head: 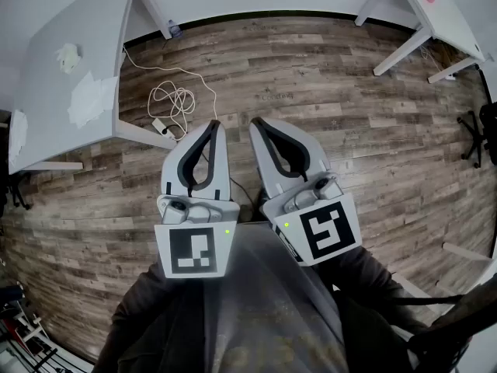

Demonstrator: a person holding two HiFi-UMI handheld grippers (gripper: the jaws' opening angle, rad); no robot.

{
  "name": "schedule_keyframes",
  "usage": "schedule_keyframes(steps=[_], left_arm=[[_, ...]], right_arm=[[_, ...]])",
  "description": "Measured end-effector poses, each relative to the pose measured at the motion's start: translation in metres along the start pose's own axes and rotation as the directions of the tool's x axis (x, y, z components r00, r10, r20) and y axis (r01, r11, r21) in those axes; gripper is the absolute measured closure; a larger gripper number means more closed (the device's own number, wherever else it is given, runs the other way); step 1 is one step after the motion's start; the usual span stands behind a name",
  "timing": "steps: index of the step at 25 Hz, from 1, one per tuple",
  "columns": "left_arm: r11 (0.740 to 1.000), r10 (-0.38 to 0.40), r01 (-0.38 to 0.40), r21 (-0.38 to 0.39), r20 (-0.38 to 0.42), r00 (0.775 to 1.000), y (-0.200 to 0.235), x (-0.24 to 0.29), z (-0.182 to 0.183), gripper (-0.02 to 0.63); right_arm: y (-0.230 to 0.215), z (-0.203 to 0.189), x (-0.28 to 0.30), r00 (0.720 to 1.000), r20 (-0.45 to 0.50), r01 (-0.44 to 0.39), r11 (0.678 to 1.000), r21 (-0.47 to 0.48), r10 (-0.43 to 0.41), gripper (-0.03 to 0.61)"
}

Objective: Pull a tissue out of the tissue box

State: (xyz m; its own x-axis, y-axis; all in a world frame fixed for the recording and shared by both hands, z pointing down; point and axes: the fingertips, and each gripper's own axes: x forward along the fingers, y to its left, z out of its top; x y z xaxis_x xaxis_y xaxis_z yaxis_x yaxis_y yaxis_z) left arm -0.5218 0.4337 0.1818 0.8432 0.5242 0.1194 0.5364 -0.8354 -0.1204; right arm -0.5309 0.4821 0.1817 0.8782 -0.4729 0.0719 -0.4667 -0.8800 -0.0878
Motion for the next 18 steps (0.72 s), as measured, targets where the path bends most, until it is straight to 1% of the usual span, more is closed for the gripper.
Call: schedule_keyframes(steps=[4,6,9,11,14,18], left_arm=[[1.0,0.019,-0.019,-0.006,0.012,1.0,-0.013,0.011,0.003,0.615],[1.0,0.023,-0.023,-0.017,0.015,1.0,-0.021,0.015,0.003,0.615],[1.0,0.02,-0.02,-0.017,-0.009,1.0,-0.028,0.022,-0.002,0.615],[0.999,0.03,-0.03,-0.019,-0.022,0.999,-0.023,0.029,-0.003,0.615],[0.998,0.049,-0.05,-0.03,-0.022,0.999,-0.012,0.044,-0.003,0.615],[0.997,0.061,-0.062,-0.041,-0.021,0.998,0.004,0.077,-0.008,0.615]], right_arm=[[-0.016,0.0,-0.005,1.0,0.007,-0.016,1.0,-0.005,0.016,0.578],[-0.02,-0.003,-0.008,0.999,-0.004,-0.032,0.999,0.012,0.033,0.578],[-0.029,-0.009,-0.004,0.998,-0.029,-0.059,0.998,0.033,0.06,0.577],[-0.036,-0.007,0.002,0.998,-0.023,-0.056,0.998,0.038,0.057,0.577],[-0.046,-0.004,0.015,0.998,-0.018,-0.06,0.998,0.034,0.061,0.577],[-0.067,-0.006,0.045,0.997,-0.03,-0.072,0.997,0.026,0.073,0.577]])
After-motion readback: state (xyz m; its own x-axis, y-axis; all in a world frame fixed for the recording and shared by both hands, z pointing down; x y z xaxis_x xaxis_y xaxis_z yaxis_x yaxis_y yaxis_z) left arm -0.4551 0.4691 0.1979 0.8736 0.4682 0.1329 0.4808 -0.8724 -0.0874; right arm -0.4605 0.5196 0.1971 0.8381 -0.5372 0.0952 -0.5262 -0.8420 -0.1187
